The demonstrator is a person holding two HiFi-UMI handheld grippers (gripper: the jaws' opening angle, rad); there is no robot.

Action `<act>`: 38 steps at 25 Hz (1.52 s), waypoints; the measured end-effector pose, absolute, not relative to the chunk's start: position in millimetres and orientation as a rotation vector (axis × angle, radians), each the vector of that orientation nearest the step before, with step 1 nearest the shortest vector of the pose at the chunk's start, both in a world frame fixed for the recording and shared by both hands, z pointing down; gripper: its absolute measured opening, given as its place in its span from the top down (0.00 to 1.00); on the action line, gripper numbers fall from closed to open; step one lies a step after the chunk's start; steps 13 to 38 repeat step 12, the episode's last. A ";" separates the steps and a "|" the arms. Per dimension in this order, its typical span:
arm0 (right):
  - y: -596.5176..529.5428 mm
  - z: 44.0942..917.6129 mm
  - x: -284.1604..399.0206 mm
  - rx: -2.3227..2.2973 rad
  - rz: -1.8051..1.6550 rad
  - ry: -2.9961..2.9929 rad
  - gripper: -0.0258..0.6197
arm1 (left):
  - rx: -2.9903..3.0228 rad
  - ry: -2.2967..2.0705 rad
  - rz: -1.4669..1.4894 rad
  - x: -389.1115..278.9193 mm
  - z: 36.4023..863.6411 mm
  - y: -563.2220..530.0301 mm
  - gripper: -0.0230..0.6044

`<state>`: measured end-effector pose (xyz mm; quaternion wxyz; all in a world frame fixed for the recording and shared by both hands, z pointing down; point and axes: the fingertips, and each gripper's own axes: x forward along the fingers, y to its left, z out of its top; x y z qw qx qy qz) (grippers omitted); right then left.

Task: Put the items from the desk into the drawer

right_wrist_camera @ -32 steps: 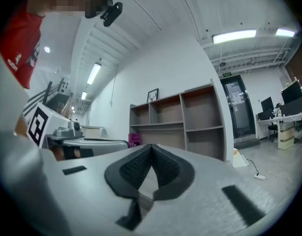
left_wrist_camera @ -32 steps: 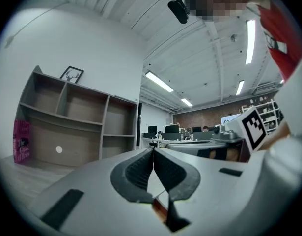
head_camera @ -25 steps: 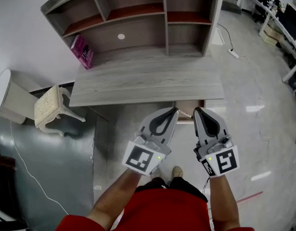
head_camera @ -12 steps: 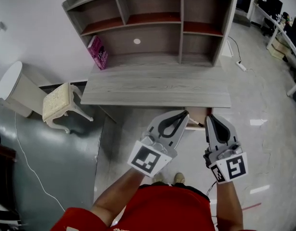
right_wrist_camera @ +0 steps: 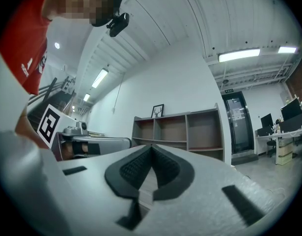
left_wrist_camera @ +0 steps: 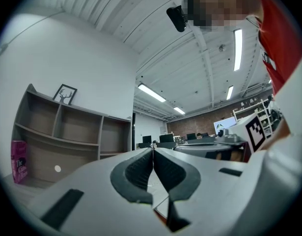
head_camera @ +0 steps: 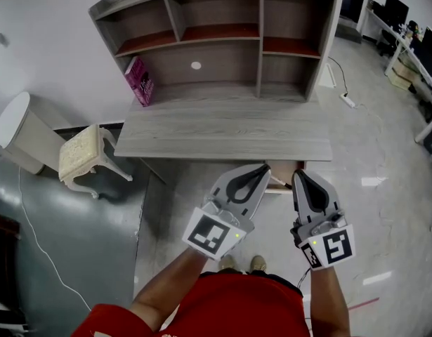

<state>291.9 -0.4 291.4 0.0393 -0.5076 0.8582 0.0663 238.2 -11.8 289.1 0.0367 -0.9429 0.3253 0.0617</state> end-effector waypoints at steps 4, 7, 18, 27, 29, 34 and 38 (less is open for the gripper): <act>-0.5 295.1 291.6 -1.560 0.199 2.643 0.96 | -2.896 0.998 0.200 238.8 289.3 -11.7 0.95; -0.2 297.1 288.9 -1.557 0.197 2.650 0.96 | -2.899 1.002 0.201 237.4 290.5 -11.7 0.95; -1.3 296.0 289.3 -1.558 0.200 2.653 0.96 | -2.901 1.009 0.200 236.7 290.8 -12.9 0.95; -1.3 296.0 289.3 -1.558 0.200 2.653 0.96 | -2.901 1.009 0.200 236.7 290.8 -12.9 0.95; -1.3 296.0 289.3 -1.558 0.200 2.653 0.96 | -2.901 1.009 0.200 236.7 290.8 -12.9 0.95; -1.3 296.0 289.3 -1.558 0.200 2.653 0.96 | -2.901 1.009 0.200 236.7 290.8 -12.9 0.95; -1.3 296.0 289.3 -1.558 0.200 2.653 0.96 | -2.901 1.009 0.200 236.7 290.8 -12.9 0.95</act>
